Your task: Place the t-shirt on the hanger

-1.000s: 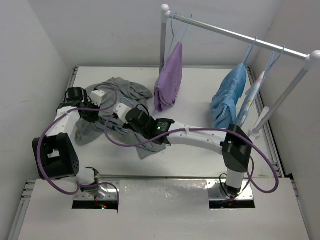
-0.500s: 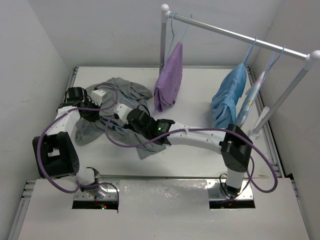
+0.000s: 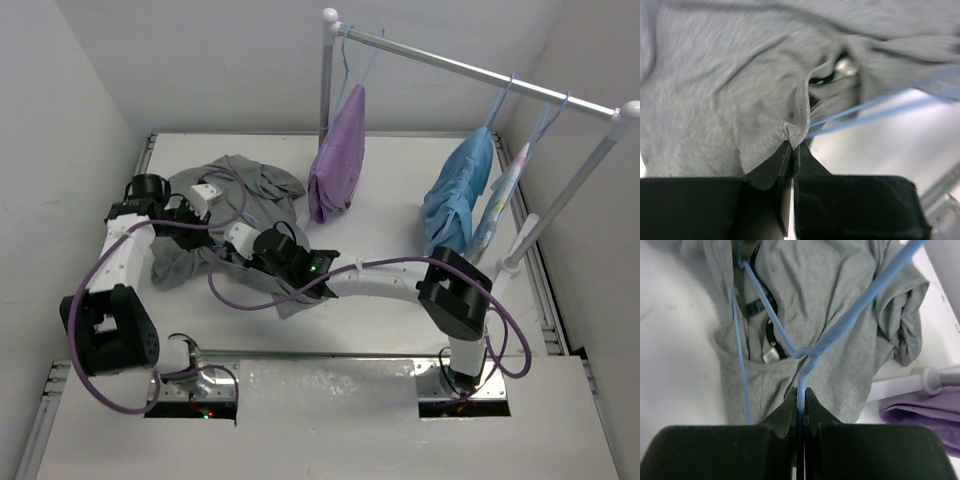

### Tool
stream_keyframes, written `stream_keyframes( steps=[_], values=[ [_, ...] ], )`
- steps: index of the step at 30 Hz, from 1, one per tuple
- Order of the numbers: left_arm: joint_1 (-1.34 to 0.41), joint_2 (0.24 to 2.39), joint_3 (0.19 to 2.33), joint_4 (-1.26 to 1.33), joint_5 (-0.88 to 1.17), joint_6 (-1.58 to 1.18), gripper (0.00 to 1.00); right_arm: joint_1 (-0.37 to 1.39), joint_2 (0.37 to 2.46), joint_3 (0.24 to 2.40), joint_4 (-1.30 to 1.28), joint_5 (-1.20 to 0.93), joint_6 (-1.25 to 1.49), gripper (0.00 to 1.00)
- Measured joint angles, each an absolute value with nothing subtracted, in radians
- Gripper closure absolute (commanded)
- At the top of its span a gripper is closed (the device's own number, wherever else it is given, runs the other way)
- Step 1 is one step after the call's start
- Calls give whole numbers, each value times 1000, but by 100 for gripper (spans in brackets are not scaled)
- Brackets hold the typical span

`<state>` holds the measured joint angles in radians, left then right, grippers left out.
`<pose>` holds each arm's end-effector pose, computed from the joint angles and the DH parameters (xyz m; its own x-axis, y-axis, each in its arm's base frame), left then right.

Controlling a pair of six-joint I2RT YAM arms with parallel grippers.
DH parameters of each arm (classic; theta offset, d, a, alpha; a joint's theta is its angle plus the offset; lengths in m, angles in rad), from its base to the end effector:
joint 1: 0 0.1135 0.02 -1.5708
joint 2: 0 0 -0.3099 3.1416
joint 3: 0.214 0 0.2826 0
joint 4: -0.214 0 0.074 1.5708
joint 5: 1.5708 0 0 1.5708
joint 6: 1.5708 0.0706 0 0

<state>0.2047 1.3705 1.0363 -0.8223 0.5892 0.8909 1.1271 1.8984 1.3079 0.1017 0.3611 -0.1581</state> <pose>0.2942 0.0210 0.2618 -0.5246 0.5514 -0.6487 0.7284 0.6851 -0.0068 0.2398 0.4464 0.2373 -0.0871 -0.5264 -0.8458 -0.7339 0.6080 -0.3028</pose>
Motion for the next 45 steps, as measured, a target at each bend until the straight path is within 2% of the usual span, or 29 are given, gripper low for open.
stream_keyframes(
  steps=[6,12,17,24,31,32,42,45],
  values=[
    [78,1227,1095,-962,673,992,100,1127,1795,1079,246,310,-202,100],
    [-8,1212,1280,-1122,761,1059,100,1126,1555,862,364,273,-239,100],
    [-123,1219,1364,-1190,792,1038,100,1140,1463,836,447,273,-253,100],
    [-248,1246,1439,-1226,829,989,100,1165,1470,837,472,273,-271,100],
    [-304,1251,1382,-1207,839,973,100,1163,1538,836,509,286,-284,100],
    [-315,1252,1367,-1191,831,962,98,1167,1549,836,514,283,-287,100],
    [-353,1280,1217,-987,646,809,40,1135,1626,744,645,213,-271,100],
    [-344,1294,1209,-952,563,772,31,1100,1695,732,685,152,-226,100]
  ],
)
